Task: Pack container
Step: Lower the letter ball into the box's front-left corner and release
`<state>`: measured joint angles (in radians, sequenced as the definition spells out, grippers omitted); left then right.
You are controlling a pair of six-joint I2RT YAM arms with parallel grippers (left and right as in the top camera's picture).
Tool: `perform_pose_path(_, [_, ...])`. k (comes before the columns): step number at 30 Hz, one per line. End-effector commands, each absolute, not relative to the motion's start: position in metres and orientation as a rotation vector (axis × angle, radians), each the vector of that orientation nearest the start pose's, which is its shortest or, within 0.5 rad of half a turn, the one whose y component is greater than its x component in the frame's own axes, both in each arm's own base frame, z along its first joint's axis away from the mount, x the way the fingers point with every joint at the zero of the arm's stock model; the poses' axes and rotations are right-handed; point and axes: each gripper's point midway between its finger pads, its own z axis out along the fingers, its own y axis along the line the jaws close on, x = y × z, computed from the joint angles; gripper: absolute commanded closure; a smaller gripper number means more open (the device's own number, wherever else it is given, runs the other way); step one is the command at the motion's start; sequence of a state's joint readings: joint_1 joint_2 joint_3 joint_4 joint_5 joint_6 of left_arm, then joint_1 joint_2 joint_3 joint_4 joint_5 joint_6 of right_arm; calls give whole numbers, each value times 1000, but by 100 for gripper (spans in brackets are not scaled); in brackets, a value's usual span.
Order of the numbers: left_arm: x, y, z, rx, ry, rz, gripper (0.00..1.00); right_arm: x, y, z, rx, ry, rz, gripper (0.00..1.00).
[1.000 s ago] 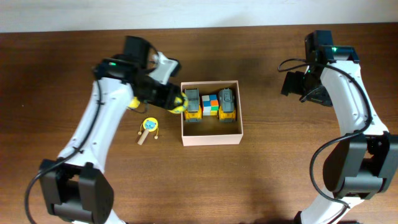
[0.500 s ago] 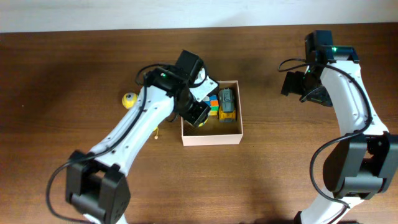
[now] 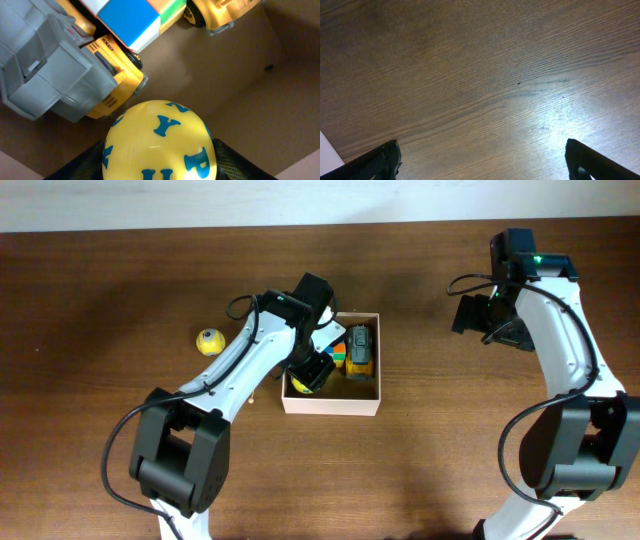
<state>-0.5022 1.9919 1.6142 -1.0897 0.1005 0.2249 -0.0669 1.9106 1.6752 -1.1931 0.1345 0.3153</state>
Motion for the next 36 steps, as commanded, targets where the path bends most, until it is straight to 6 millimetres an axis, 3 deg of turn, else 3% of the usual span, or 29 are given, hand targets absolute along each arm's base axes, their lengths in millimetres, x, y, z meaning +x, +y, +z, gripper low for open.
perform_pose_path(1, [351,-207,77,1095,2838,-143,34,392,-53,120,598,2921,-187,1])
perform_pose_path(11, [353,-210,80,1088,2826,-148,34,392,-53,120,598,2921,-187,1])
perform_pose_path(21, [378,-224,122,1025,2732,-172,34,392,-53,120,598,2921,-187,1])
perform_pose_path(36, [355,-194,121,1058,2861,-13,34,392,-53,120,598,2921,-187,1])
